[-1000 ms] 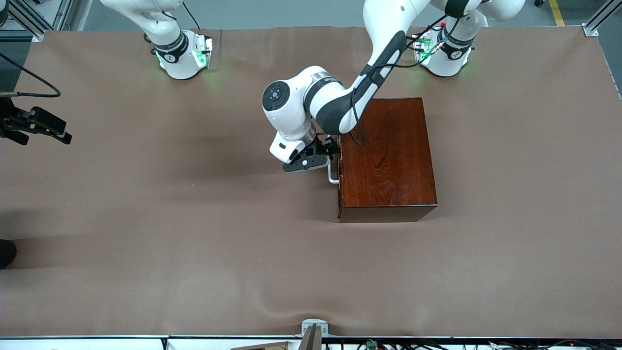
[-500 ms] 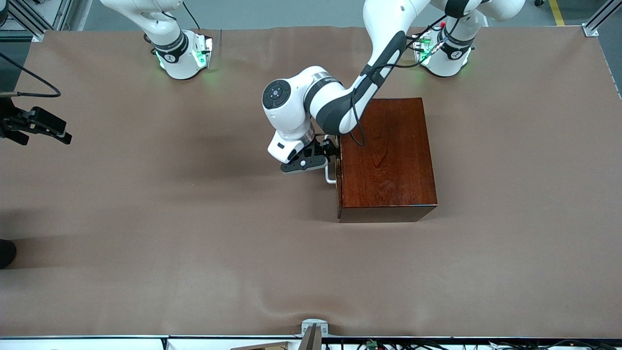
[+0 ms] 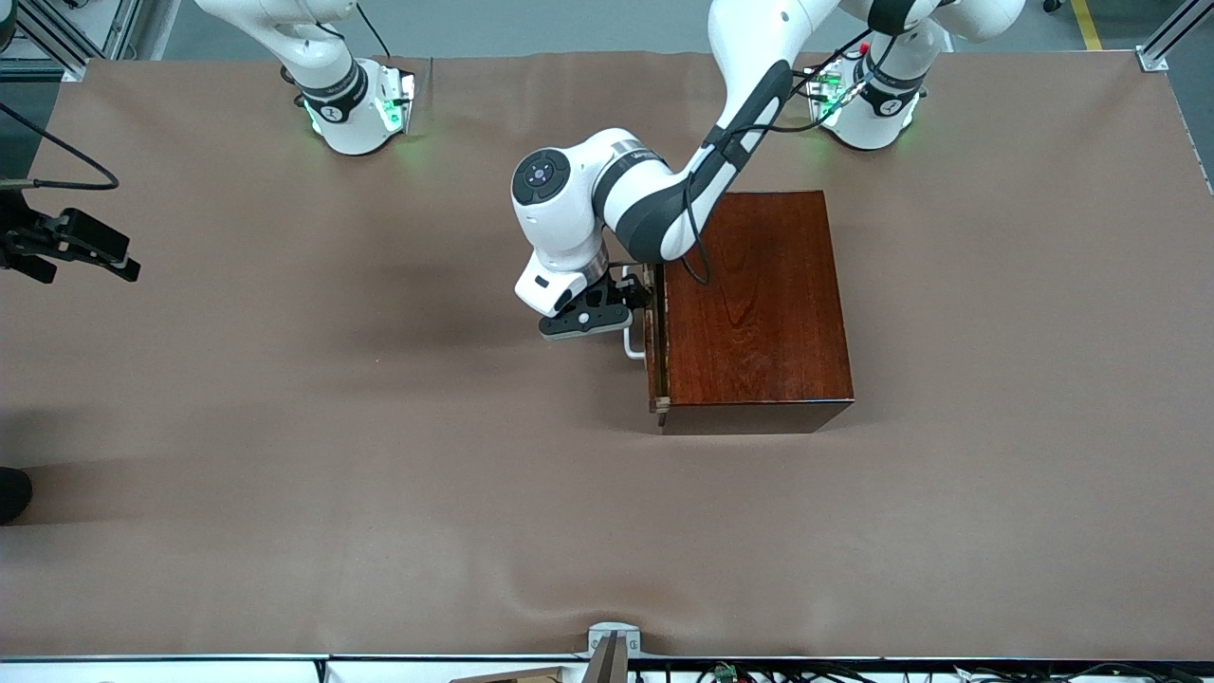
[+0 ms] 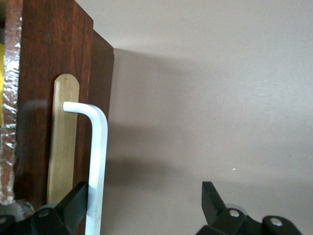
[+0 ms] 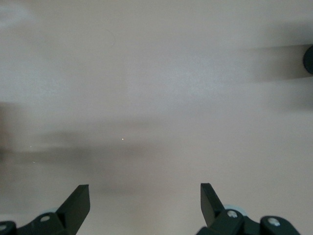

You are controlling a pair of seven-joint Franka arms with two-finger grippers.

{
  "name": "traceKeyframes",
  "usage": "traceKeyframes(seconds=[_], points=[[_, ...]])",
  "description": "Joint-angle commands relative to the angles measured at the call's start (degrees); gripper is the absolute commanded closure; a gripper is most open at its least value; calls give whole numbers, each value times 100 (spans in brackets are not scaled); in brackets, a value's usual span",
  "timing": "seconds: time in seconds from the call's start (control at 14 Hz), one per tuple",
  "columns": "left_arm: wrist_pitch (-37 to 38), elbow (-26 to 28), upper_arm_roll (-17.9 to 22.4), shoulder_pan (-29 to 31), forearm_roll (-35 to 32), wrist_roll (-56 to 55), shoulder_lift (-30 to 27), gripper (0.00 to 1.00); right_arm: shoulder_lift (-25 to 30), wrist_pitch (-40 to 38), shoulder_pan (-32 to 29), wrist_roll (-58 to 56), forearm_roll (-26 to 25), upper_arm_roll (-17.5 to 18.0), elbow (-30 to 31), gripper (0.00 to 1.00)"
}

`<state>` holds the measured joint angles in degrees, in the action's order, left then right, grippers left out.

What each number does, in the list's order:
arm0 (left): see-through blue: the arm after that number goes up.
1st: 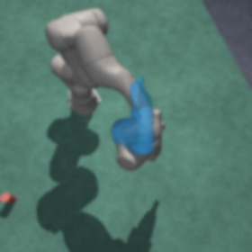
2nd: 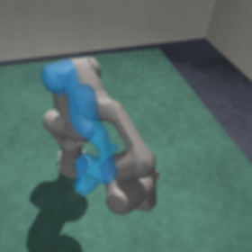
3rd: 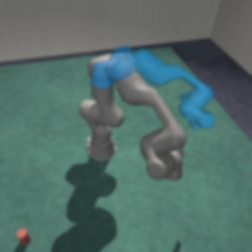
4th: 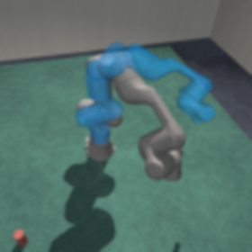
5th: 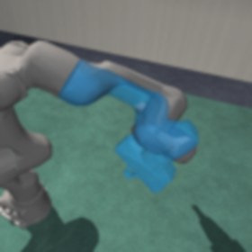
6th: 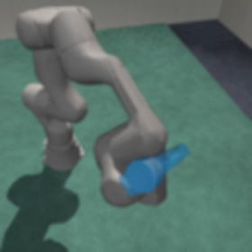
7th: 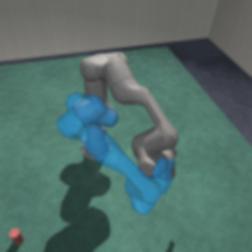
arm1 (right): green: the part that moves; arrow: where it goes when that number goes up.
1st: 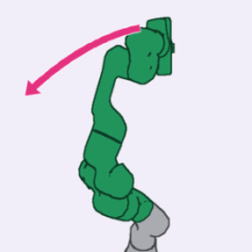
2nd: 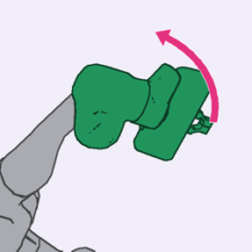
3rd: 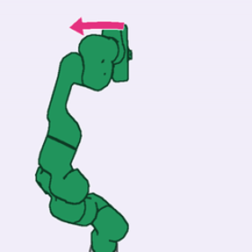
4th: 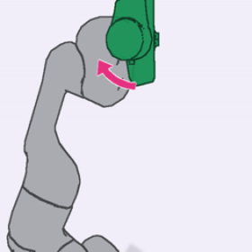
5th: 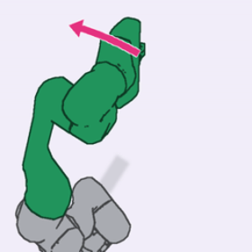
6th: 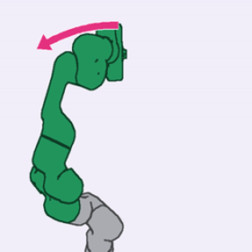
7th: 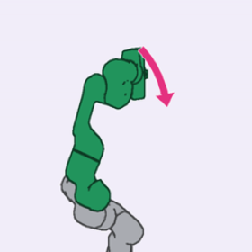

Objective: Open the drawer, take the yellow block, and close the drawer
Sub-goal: 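Pull the drawer out of the box with the left gripper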

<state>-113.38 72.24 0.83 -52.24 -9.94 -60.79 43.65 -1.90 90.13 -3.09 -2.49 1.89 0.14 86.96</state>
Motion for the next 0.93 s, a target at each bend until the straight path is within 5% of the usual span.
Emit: traceKeyframes(seconds=[0.0, 0.86], points=[[-360, -175, -66, -14, 1, -20, 153, 0, 32, -31, -104, -58, 75, 74, -21, 0], [-693, -184, -75, -50, 652, -73, 284, 0, 32, -31, -113, -58, 75, 74, -21, 0]])
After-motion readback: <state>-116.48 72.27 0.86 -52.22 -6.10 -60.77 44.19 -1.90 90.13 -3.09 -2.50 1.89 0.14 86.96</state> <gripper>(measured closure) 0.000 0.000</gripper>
